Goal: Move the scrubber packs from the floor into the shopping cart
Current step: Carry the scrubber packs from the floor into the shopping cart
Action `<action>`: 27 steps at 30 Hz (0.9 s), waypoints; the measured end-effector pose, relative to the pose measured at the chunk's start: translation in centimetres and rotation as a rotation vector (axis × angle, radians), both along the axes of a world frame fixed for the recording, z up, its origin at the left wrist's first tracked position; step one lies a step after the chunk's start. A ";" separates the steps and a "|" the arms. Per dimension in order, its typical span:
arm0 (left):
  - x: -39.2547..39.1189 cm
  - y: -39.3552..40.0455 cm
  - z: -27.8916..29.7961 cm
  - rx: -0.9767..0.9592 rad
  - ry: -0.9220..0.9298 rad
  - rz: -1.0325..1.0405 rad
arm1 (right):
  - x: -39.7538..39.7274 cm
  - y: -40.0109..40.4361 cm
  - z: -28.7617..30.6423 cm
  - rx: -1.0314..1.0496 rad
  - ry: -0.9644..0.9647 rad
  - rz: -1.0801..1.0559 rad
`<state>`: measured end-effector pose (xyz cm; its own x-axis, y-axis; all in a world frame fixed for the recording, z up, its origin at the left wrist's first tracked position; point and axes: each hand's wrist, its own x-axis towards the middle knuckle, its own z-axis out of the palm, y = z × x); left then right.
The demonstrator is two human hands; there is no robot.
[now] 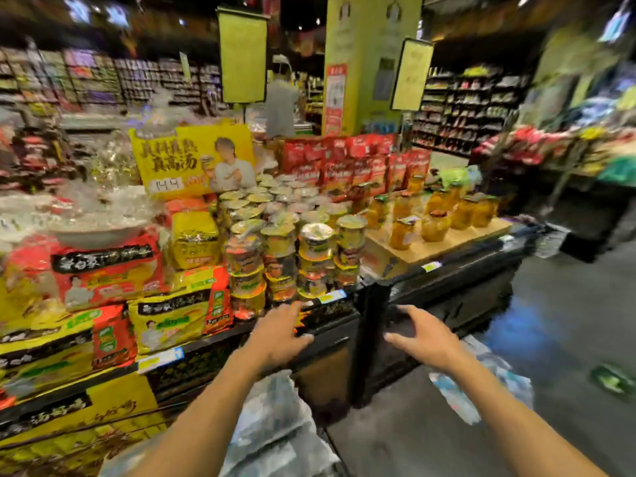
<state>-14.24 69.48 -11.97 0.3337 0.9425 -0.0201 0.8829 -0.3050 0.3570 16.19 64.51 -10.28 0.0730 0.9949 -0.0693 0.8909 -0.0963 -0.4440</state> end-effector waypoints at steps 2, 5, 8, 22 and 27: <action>5.6 0.2 2.2 0.027 -0.067 -0.065 | 5.3 -2.3 1.3 0.048 0.046 -0.102; 14.5 0.7 3.8 -0.001 -0.195 -0.164 | 14.2 -5.7 2.3 0.105 0.071 -0.254; 23.7 1.2 4.9 -0.032 -0.254 -0.244 | 23.9 -9.1 2.5 0.129 0.117 -0.393; 56.7 6.0 2.6 -0.166 -0.255 -0.519 | 49.7 -14.0 2.6 0.138 0.204 -0.810; 65.5 10.4 -0.3 -0.259 -0.195 -0.562 | 54.5 -9.9 -0.3 0.086 0.268 -0.851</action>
<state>51.29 79.83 -12.28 0.7951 0.5958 -0.1132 0.5257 -0.5840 0.6186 70.68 54.61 -10.62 0.7806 0.6138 -0.1179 0.3982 -0.6338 -0.6631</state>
